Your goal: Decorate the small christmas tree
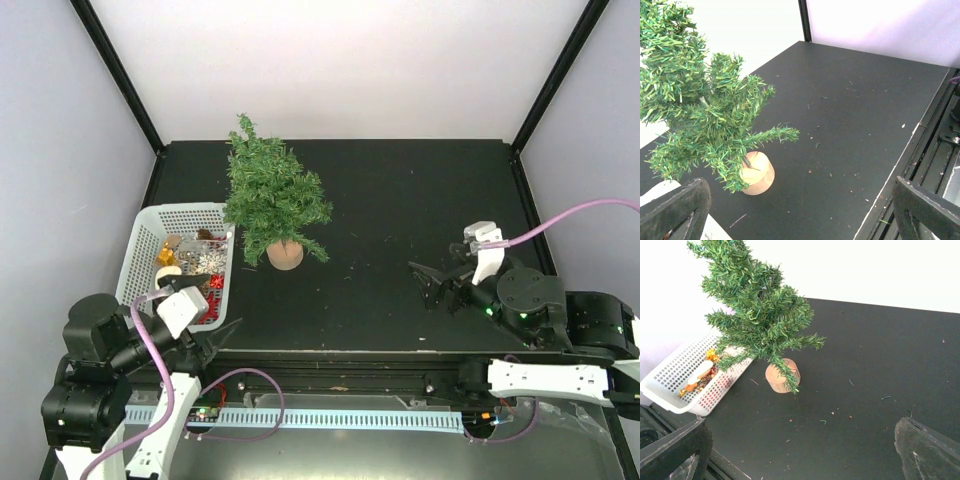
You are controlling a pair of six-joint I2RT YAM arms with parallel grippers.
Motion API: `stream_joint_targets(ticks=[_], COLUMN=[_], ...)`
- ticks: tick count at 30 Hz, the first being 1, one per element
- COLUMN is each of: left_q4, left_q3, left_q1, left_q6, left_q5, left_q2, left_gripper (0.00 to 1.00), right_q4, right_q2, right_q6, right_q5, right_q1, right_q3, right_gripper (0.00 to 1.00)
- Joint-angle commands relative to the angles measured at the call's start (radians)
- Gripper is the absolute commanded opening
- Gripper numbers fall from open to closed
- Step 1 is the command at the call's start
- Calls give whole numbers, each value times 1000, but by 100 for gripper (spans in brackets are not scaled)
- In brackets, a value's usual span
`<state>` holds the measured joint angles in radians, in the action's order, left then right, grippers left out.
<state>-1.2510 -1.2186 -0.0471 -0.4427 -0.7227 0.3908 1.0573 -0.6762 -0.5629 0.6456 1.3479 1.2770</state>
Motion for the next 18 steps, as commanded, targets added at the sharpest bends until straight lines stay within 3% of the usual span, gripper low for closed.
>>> stream_joint_targets(ticks=[1,7,12,18], left_q4=[-13,0,53,149], left_q3=[-8,0,36,83], left_q1=[13,24,28,28], left_q6=[-5,7,49,97], left_q5=[-24,-14,94,582], left_q2=[-18,-25,-9,128], left_gripper=[99,99,99,99], right_q4=[36,10,8,-60], right_q2=[15,21,-39,-249], right_q6=[-18,-4,-22,-1], right_q5=[27,3,22,-90], right_q1=[6,5,6,6], right_q3=[9,-27,-56,-116], right_gripper=[100,100,100,100])
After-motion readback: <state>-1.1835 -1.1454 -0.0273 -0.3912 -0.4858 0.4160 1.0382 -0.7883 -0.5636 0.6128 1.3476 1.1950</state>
